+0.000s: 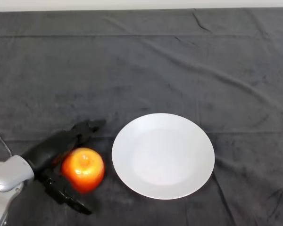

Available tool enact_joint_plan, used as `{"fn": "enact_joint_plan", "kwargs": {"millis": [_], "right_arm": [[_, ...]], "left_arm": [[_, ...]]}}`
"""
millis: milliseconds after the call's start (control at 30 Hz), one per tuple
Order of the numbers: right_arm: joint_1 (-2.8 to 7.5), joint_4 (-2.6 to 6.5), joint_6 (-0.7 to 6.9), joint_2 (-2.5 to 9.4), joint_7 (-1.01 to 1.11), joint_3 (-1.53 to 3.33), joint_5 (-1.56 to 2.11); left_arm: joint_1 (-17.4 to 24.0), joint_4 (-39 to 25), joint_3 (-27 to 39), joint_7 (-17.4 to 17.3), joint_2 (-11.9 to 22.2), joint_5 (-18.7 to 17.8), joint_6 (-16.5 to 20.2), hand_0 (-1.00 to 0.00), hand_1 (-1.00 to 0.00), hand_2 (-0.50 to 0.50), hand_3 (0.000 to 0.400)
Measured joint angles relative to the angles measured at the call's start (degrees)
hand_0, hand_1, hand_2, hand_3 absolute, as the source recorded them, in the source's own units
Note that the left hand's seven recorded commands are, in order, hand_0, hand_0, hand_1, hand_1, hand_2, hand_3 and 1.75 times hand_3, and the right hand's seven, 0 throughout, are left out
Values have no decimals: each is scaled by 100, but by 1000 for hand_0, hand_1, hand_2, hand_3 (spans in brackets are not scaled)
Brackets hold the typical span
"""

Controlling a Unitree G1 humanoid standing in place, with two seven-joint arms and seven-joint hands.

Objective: Move the apple to the plate

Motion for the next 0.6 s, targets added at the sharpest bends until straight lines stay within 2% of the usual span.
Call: {"fn": "enact_joint_plan", "kwargs": {"millis": [333,600], "right_arm": [[0,-1,3,0,-1,-2,-4],[0,-1,4,0,-1,-5,-6]], "left_arm": [[-176,187,31,97,8,158,-97,-1000,-1000,0,400],[-202,145,76,747,-8,515,-63,-1000,-1000,0,400]]}}
